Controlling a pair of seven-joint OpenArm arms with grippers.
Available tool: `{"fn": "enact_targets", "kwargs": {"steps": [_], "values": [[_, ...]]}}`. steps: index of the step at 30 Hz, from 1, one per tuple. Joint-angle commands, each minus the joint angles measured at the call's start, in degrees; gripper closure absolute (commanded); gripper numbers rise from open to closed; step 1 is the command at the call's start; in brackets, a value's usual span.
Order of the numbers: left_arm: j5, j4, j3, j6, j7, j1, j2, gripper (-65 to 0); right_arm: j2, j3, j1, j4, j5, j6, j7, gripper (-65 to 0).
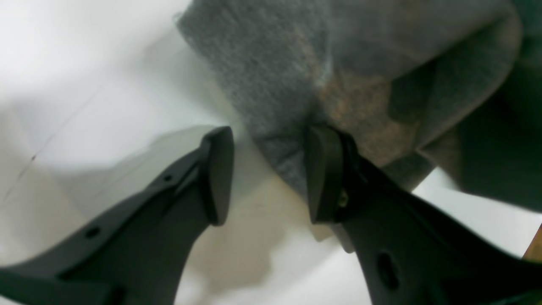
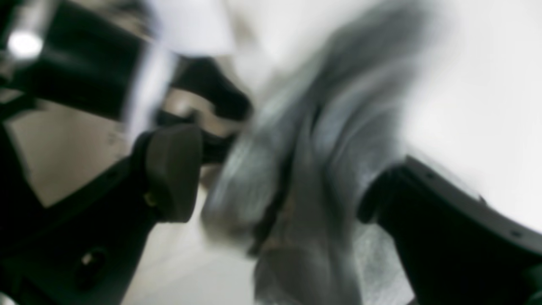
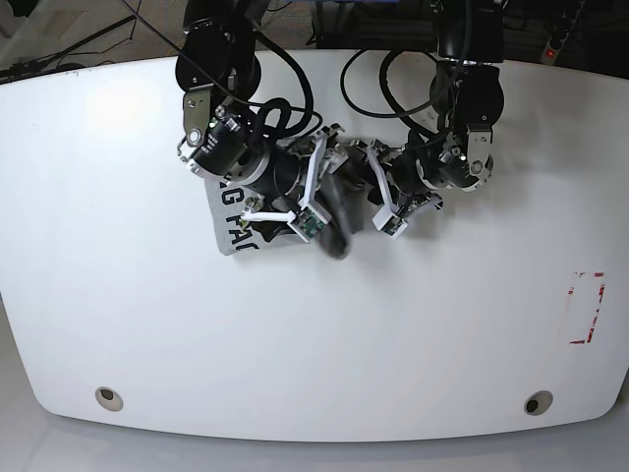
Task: Fold the T-shirt properly
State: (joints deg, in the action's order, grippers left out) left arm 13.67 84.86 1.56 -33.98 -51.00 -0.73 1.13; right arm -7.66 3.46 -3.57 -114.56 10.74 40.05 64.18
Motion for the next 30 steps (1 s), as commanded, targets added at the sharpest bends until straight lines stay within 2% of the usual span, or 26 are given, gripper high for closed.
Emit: {"fn": "enact_targets", "kwargs": {"steps": [1,4,8,14,18,21,27,30], "values": [[-1.23,1.95,0.06,-0.18,-1.35,-0.54,0.06,-25.3,0.06,0.62,0.01,-0.91,-0.24,-0.05,-1.11,-50.3],[-1.23,3.98,-0.02,-0.18,-1.26,-0.45,0.06,-25.3,1.81,0.89,-0.07,-0.82,0.29,-0.05,-1.19,-50.3],[-1.23,7.76,-0.73,-0.18,-1.26,-0.19,-0.2,-25.3,2.08,0.89,-0.07,-0.65,0.29,-0.05,-1.19,-50.3],[-1.23,12.94,-8.11,-0.27,-1.35,1.3,-0.64,-25.3,2.43,0.62,0.28,-0.65,-0.24,-0.05,-1.19,-50.3],[-1.32,16.2,-12.6,-0.27,-1.35,1.57,-3.98,-25.3,3.13,0.89,0.36,-0.29,-0.24,-0.05,-1.55,-50.3],[-1.41,17.07,-15.15,-0.27,-1.35,1.66,-8.11,-25.3,2.25,1.15,0.36,2.7,-0.24,-0.05,-4.53,-50.3],[-1.41,16.9,-16.99,-0.27,-1.35,2.62,-15.59,-25.3,1.9,1.15,3.35,10.34,-0.24,-0.05,-9.55,-50.1],[-1.41,17.16,-16.64,-0.27,-1.35,3.94,-17.87,-25.3,2.43,0.62,6.61,15.53,-0.33,-0.05,-11.83,-50.1]]}}
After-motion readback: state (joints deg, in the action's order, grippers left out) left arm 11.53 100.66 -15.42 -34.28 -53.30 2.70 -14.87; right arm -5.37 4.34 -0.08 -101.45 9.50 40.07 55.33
